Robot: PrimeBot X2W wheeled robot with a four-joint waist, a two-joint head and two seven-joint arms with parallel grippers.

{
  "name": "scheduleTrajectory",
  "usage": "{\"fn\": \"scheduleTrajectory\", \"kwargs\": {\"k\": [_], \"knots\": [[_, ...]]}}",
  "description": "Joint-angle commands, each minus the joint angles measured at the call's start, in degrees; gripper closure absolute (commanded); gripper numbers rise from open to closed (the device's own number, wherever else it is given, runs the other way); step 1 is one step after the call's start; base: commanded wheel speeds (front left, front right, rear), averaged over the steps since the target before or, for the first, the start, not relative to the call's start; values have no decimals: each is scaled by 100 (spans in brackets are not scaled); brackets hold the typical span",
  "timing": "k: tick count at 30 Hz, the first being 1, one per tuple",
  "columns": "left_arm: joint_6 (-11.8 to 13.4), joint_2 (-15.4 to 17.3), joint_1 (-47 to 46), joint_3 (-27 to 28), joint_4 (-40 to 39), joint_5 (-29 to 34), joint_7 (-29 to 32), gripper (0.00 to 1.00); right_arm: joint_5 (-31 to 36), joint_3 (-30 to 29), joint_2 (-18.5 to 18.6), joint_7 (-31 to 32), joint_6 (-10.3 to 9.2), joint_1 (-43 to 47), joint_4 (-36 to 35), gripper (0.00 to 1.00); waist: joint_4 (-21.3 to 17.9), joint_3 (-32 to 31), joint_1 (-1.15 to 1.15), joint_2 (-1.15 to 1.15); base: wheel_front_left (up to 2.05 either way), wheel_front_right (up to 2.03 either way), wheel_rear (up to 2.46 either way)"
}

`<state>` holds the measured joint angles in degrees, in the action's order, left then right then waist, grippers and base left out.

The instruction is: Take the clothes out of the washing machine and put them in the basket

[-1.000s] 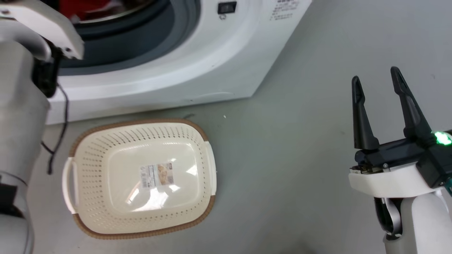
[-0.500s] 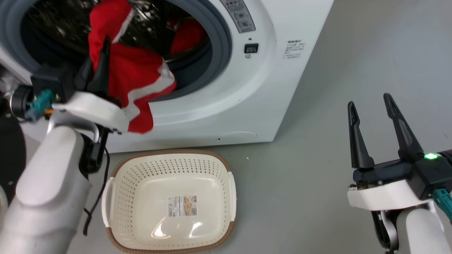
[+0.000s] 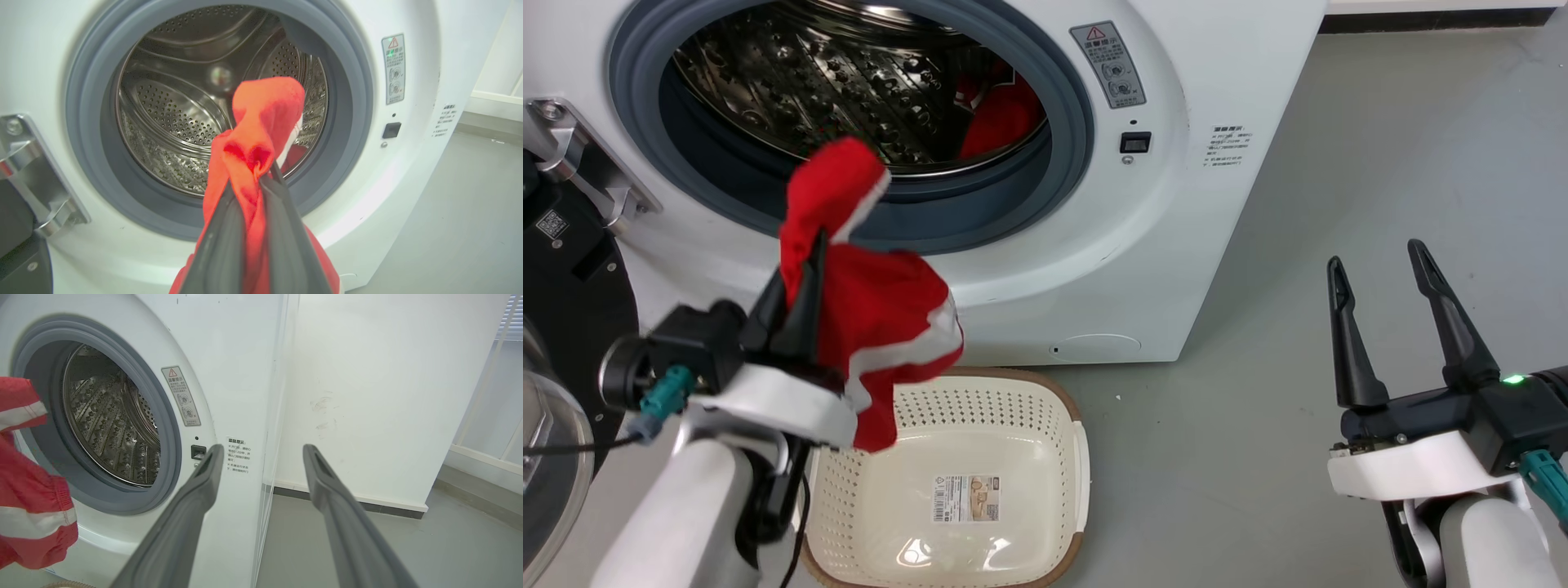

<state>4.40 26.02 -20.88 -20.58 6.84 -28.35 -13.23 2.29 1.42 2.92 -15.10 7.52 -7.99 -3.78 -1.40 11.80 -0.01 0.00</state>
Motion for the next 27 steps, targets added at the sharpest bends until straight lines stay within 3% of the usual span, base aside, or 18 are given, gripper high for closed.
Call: {"fn": "scheduleTrajectory", "kwargs": {"k": [1, 6, 15, 27], "knots": [[15, 11, 117, -20, -33, -19, 17, 100, -33, -16, -8, -10, -6, 3, -4, 0, 10, 10, 1, 0, 0, 0, 0], [-45, -34, 406, -179, 129, -82, 81, 100, -28, -17, -8, -10, -6, -35, -10, 0, 24, 152, 1, 0, 0, 0, 0], [-553, -390, -107, -532, 2176, -85, -58, 100, 66, 19, -7, -10, -6, -369, -138, 0, -217, 967, 1, 0, 0, 0, 0], [-1036, -712, -1682, -758, 4813, 99, -173, 100, -34, -128, -8, -11, -6, -797, -473, 0, -782, 2466, 1, 0, 0, 0, 0]]}}
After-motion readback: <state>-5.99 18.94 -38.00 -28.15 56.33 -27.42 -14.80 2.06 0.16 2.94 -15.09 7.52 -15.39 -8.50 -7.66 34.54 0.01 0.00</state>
